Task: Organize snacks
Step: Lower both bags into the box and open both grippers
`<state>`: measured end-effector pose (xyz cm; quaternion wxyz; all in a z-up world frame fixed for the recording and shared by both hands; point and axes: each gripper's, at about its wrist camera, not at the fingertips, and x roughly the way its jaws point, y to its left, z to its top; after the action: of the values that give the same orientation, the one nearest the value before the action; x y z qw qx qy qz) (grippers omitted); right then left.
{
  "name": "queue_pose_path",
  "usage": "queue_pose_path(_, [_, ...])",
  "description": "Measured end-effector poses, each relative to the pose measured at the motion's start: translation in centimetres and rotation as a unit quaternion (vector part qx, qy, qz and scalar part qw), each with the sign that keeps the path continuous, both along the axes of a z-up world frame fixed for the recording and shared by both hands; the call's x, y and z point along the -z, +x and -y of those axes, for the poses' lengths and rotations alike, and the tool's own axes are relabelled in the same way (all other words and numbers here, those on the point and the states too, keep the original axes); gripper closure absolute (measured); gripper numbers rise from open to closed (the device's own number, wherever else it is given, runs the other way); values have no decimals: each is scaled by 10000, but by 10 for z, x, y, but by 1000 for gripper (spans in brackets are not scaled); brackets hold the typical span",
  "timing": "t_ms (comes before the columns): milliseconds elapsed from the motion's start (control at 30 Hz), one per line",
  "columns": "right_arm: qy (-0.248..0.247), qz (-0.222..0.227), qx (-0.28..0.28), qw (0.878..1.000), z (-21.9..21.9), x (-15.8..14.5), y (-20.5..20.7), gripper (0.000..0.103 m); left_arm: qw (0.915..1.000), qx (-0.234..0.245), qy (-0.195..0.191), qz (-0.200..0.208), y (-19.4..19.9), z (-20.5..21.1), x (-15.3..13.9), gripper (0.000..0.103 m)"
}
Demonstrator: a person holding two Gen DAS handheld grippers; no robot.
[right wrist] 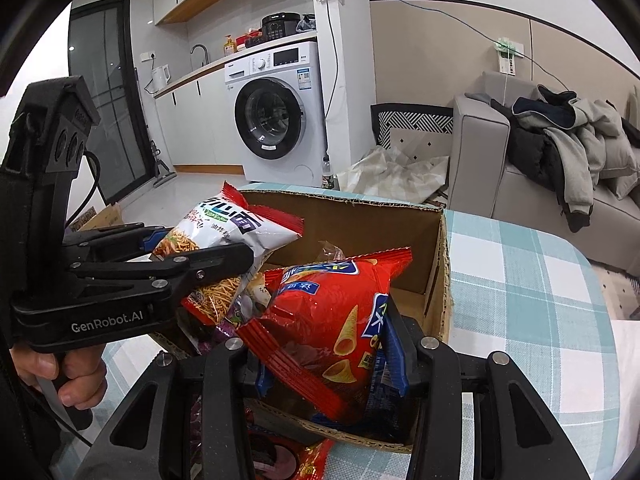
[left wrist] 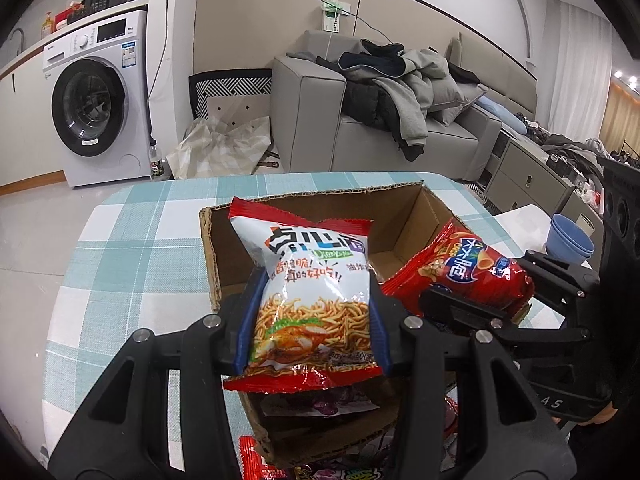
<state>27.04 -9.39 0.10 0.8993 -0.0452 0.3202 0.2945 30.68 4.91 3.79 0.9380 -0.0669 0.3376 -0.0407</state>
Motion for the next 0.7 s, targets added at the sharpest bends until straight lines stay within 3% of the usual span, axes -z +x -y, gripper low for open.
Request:
queue_pose_path(433, [63,-150,-49,9999,6,1,1,58,10000,-2,-48,-29,1,-1,2,60])
queue_pose_path(567, [84,-86,-38,9999,5,-2,-3,52,10000,-4,-41,-30,1,-1,2,60])
queue_pose_path(700, [135,34,78,9999,14,-8,-8,34,10000,-10,-48,-28,1,-2,2,60])
